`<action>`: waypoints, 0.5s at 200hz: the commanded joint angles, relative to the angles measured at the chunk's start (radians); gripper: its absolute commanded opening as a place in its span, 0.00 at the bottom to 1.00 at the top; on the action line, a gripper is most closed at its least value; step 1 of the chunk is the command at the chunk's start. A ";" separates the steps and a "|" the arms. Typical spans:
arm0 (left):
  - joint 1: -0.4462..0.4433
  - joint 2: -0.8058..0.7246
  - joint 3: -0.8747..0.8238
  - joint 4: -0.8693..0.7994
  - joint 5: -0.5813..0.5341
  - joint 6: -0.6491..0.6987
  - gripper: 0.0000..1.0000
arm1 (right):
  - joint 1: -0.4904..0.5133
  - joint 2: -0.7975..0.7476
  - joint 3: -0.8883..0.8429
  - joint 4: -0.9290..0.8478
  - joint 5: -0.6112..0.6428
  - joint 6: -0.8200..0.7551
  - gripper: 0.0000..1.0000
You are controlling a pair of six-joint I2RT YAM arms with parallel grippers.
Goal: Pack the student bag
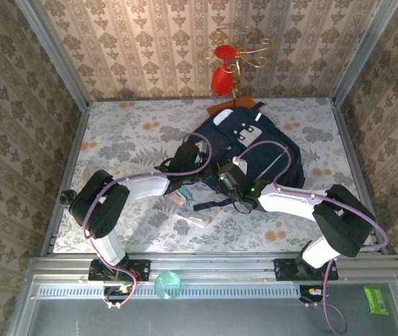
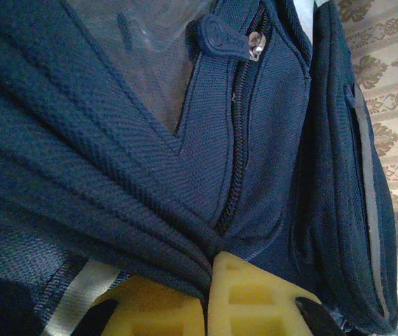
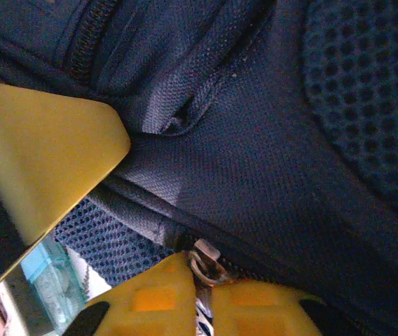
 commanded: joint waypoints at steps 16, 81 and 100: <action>-0.005 -0.017 -0.023 -0.034 0.052 0.034 0.00 | -0.043 -0.072 -0.044 0.021 0.047 -0.012 0.05; 0.024 -0.003 -0.024 -0.043 0.025 0.054 0.00 | -0.078 -0.194 -0.121 -0.049 -0.038 -0.026 0.00; 0.037 0.003 -0.024 -0.043 0.021 0.057 0.00 | -0.103 -0.225 -0.130 -0.106 -0.083 -0.028 0.00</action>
